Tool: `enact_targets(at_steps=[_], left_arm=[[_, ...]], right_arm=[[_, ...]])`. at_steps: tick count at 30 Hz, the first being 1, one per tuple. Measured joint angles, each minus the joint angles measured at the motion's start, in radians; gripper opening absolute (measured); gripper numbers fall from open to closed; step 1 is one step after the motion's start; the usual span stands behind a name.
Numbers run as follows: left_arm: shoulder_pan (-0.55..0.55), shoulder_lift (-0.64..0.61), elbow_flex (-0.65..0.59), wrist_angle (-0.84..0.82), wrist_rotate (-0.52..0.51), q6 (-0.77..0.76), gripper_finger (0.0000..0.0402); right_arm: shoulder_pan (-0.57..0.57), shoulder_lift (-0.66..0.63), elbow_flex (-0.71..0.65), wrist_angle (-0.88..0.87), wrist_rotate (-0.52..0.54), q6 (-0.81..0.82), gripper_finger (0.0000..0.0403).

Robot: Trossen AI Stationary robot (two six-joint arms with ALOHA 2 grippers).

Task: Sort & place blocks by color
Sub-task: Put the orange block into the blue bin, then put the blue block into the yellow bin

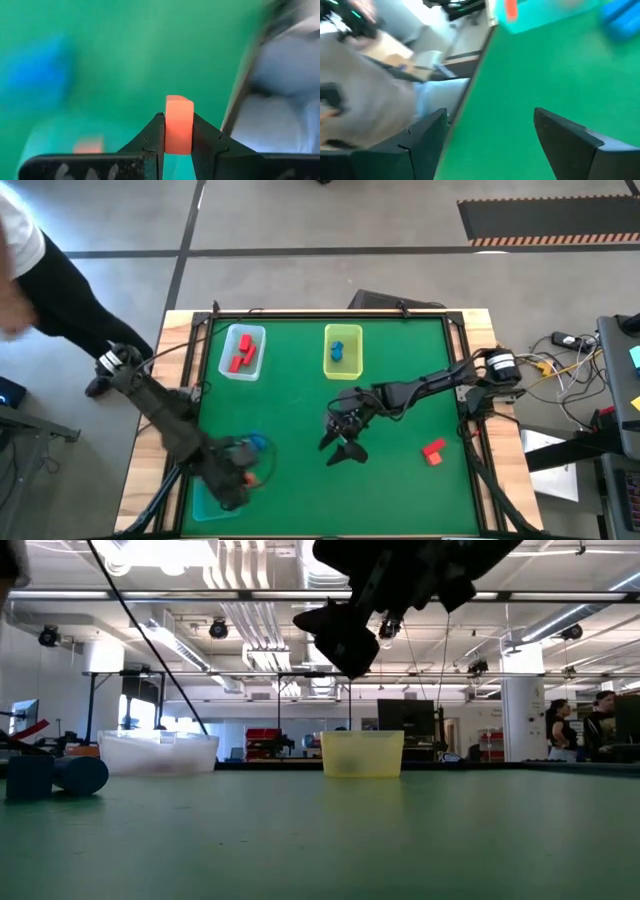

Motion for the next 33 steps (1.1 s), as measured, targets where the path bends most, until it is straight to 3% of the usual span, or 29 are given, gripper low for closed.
enact_targets(at_steps=[3,9,16,21,25,29,33], left_arm=[[-0.079,0.001,0.053,-0.250,0.092,-0.241,0.0044],[-0.152,0.010,0.004,-0.297,0.179,-0.503,0.0044],[-0.156,0.014,-0.049,-0.272,0.204,-0.560,0.0138],[-0.146,0.014,-0.047,-0.270,0.201,-0.561,0.0162],[-0.092,0.014,-0.035,-0.266,0.097,-0.516,0.0164],[0.009,0.013,-0.043,-0.207,-0.162,-0.335,0.0165],[0.141,0.032,-0.064,-0.153,-0.209,-0.159,0.0155]], right_arm=[[0.003,-0.040,0.001,-0.054,0.111,-0.080,0.0273],[0.029,-0.084,0.001,-0.069,0.212,-0.162,0.0258],[0.047,-0.094,0.001,-0.082,0.213,-0.185,0.0250],[0.063,-0.095,0.001,-0.116,0.214,-0.187,0.0249],[0.083,-0.095,0.001,-0.120,0.214,-0.187,0.0247],[0.093,-0.095,0.001,-0.120,0.214,-0.187,0.0247],[0.096,-0.095,0.001,-0.120,0.214,-0.179,0.0245]])
